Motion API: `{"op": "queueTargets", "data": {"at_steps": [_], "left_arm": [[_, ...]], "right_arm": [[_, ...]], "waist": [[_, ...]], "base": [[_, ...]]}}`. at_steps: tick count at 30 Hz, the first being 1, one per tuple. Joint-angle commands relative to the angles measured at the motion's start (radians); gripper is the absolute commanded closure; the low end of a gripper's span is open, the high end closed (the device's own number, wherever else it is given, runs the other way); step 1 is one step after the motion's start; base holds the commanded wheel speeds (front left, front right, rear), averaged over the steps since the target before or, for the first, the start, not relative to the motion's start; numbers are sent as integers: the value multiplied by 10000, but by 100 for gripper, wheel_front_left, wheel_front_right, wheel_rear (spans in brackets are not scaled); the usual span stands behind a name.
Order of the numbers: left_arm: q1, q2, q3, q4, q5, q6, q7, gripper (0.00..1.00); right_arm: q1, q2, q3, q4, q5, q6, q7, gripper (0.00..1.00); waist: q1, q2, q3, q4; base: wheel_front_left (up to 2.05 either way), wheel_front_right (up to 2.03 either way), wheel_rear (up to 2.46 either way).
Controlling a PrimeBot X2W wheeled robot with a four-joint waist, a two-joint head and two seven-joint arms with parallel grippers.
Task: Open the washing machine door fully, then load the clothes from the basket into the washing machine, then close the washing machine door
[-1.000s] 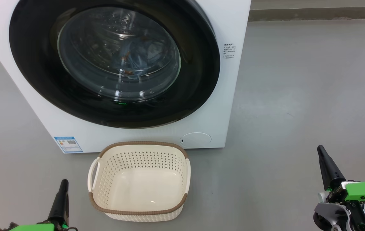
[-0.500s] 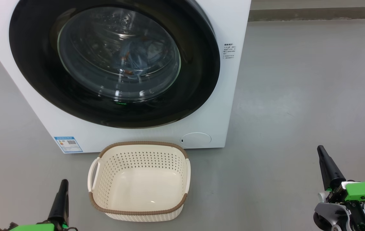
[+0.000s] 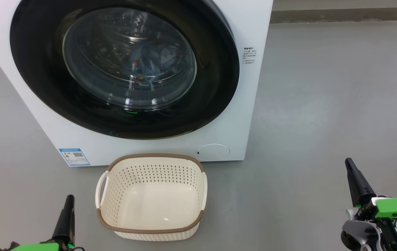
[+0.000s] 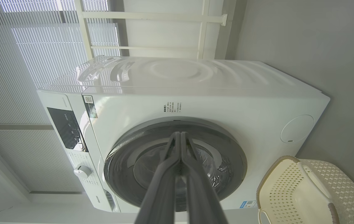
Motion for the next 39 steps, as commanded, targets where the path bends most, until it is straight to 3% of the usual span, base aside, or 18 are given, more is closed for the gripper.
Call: {"op": "queueTargets", "data": {"at_steps": [1, 39], "left_arm": [[-465, 89, 327, -186, -69, -79, 29, 100], [-464, 89, 326, -187, -69, -79, 28, 100]], "right_arm": [[-57, -86, 190, -303, -17, 4, 60, 100], [-58, -80, 182, -303, -24, 4, 66, 100]], "waist": [[0, -1, 0, 0], [0, -1, 0, 0]], "base": [[0, 0, 0], [0, 0, 0]]}}
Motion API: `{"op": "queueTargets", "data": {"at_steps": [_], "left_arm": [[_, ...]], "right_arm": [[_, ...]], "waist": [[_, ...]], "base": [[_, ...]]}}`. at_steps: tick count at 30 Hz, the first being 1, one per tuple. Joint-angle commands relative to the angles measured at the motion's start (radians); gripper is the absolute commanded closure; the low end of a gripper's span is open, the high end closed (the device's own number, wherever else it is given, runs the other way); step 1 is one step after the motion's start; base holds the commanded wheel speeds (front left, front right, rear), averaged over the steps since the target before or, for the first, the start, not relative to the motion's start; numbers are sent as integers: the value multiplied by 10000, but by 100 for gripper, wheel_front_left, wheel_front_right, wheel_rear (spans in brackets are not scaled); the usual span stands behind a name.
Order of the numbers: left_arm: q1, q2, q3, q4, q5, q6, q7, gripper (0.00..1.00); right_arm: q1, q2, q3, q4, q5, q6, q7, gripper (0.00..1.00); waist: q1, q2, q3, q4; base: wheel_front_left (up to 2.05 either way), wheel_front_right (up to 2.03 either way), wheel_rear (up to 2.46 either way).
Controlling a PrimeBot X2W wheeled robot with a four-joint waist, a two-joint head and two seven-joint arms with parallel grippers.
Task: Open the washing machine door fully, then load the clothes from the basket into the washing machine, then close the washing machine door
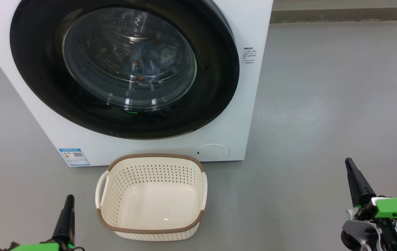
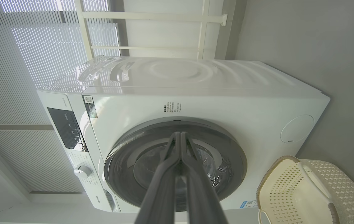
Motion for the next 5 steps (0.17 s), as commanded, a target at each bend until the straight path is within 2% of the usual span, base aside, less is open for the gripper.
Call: {"op": "queueTargets", "data": {"at_steps": [1, 5], "left_arm": [[-464, 89, 326, -187, -69, -79, 28, 100], [-464, 89, 326, -187, -70, -79, 28, 100]], "right_arm": [[-58, -82, 186, -303, -22, 4, 67, 100], [-58, -81, 185, -303, -23, 4, 67, 100]], "waist": [[0, 0, 0, 0], [0, 0, 0, 0]], "base": [[0, 0, 0], [0, 0, 0]]}}
